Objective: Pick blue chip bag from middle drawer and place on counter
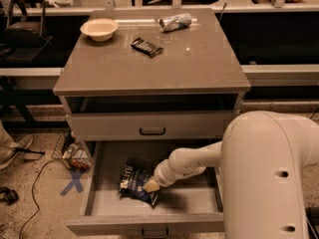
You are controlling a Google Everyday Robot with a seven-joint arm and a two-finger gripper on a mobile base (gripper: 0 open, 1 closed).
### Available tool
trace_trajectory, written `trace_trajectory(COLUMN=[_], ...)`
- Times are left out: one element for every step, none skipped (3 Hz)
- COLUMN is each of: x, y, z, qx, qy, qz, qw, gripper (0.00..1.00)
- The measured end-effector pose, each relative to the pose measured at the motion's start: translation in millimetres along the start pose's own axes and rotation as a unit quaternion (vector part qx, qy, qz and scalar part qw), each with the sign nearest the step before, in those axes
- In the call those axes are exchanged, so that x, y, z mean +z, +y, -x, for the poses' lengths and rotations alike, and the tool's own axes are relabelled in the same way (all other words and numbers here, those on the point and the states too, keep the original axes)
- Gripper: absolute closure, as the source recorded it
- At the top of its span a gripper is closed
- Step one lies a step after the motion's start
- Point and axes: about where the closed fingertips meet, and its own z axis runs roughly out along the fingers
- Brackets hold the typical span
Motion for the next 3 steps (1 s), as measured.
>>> trace_trajectory(x=[-23,-73,-122], y=[5,19,39], z=[4,16,34], qx=[-0.013,-0.048,-0.093], qy=[-0.027,-0.079,-0.125], qz=[-0.007,-0.021,-0.023], qw=[0.9995,0.9955,0.9875], gripper=[0.88,1.00,1.00])
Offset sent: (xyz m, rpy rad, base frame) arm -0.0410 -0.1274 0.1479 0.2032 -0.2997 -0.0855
